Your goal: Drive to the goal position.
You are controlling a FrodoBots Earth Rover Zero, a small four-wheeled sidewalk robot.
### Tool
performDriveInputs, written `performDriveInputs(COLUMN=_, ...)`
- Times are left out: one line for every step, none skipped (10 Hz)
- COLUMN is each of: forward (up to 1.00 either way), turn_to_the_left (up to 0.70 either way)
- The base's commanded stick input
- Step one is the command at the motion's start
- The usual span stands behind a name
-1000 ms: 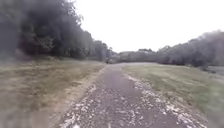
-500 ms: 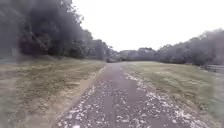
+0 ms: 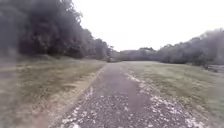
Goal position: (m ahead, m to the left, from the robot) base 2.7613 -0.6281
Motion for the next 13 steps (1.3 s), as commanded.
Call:
performDriveInputs(forward=0.45, turn_to_the_left=0.00)
performDriveInputs(forward=0.45, turn_to_the_left=0.00)
performDriveInputs(forward=0.45, turn_to_the_left=0.00)
performDriveInputs(forward=0.45, turn_to_the_left=0.00)
performDriveInputs(forward=0.45, turn_to_the_left=0.00)
performDriveInputs(forward=0.45, turn_to_the_left=0.00)
performDriveInputs(forward=0.45, turn_to_the_left=0.00)
performDriveInputs(forward=0.45, turn_to_the_left=0.00)
performDriveInputs(forward=0.45, turn_to_the_left=0.00)
performDriveInputs(forward=0.45, turn_to_the_left=0.00)
performDriveInputs(forward=0.45, turn_to_the_left=0.00)
performDriveInputs(forward=0.45, turn_to_the_left=0.00)
performDriveInputs(forward=0.45, turn_to_the_left=0.00)
